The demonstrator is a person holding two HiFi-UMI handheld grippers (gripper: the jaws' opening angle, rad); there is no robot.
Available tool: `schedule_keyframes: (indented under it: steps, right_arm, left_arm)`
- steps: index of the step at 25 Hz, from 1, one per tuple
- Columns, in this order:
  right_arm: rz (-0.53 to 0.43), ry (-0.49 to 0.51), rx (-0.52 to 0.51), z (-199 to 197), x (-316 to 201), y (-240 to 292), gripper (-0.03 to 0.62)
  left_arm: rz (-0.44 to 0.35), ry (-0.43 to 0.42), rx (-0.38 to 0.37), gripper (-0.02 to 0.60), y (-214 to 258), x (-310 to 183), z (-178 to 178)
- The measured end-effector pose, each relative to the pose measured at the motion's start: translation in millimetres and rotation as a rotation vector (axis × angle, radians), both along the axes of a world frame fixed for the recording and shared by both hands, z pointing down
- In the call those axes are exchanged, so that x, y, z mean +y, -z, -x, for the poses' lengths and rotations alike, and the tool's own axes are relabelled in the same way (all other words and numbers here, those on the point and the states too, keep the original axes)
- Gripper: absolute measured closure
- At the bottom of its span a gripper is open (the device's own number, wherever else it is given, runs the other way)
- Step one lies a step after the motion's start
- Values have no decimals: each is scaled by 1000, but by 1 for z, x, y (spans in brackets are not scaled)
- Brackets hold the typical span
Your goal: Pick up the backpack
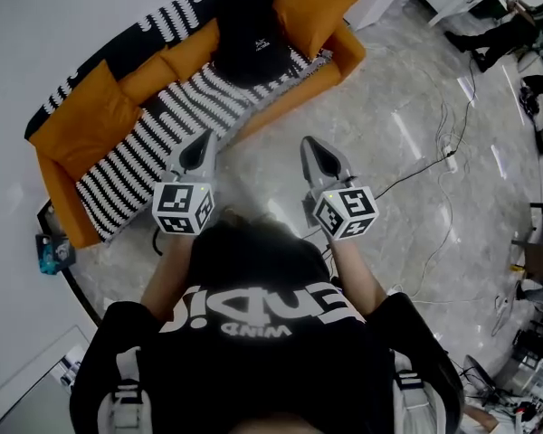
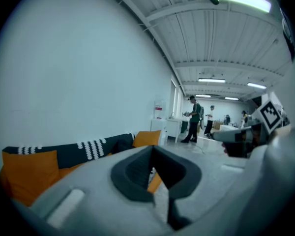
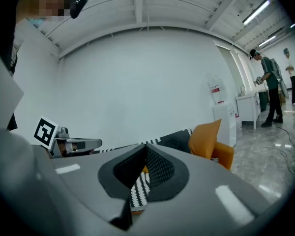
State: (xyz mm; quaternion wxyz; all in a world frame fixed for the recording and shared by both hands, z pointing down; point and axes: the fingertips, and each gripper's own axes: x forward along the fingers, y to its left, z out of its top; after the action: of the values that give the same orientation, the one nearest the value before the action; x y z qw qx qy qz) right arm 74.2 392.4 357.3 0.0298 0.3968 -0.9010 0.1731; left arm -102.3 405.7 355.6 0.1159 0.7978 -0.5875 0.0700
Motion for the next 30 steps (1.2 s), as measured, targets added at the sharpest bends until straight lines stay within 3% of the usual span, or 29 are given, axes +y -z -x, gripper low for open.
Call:
schedule_keyframes:
  steps: [7,17,22,30]
  right_arm:
    - [0,-6,23,-52,-10,-13,595]
    - [0,-31,10,-77,-58,-19,595]
    - [4,-38,16,-74,-104,-27,595]
    - [30,-54,12,-57,-218,-26,595]
  left_arm:
    - [-8,40,-11,583,-10,-6,-30]
    - [-28,55,-23,583,-10,-49,-48]
    - [-27,45,-9,583,-21,-97,-47]
    - [-23,30,7,583,-25,-213,-28]
